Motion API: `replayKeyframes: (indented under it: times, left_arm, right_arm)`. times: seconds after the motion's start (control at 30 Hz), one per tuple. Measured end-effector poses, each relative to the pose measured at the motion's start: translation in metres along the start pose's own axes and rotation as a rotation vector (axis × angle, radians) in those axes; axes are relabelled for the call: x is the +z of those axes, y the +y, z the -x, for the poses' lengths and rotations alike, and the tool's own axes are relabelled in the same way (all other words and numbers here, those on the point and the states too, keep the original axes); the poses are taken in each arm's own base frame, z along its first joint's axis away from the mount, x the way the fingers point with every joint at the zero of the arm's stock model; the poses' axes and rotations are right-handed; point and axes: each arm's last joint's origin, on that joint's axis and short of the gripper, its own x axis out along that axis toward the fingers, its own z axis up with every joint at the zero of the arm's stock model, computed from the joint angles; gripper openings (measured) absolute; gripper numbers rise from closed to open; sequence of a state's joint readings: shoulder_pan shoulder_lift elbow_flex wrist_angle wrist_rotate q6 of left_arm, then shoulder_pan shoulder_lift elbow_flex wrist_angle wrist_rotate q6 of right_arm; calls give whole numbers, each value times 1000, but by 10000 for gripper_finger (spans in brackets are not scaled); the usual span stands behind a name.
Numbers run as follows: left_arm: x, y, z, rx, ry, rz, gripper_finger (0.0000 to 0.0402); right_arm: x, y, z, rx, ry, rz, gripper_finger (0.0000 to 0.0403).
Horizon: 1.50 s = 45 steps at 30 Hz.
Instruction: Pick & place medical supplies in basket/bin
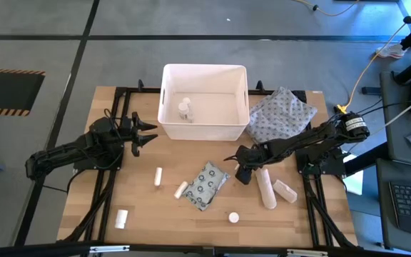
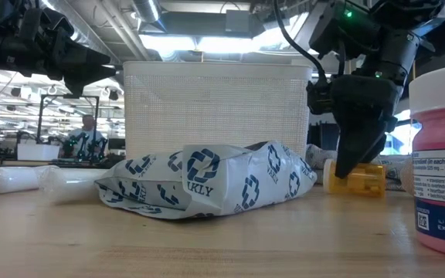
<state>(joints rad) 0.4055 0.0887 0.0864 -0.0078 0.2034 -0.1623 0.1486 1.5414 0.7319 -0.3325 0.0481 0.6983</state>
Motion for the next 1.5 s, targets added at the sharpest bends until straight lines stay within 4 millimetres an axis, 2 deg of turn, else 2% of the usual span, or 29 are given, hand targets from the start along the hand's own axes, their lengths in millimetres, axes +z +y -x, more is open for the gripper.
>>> replayKeyframes:
  times: [0.4,0.73,0.9,1.17,1.33,1.5]
  left_arm:
    - [0,0,0,1,-1,0,187]
    - [0,0,0,1,-1,0,187]
    - [0,0,0,0,-3,0,187]
    - [2,0,0,-4,-15,45,187]
    - [2,0,0,-5,-19,117,187]
    - [4,-1,0,-11,-43,137,187]
  right_arm:
    - [0,0,0,0,-4,1,185]
    - [5,4,7,20,-24,25,186]
    - [20,21,22,71,-54,114,184]
    - [46,61,60,157,-151,312,183]
    - [51,83,81,216,-200,463,183]
    - [51,87,91,193,-177,560,183]
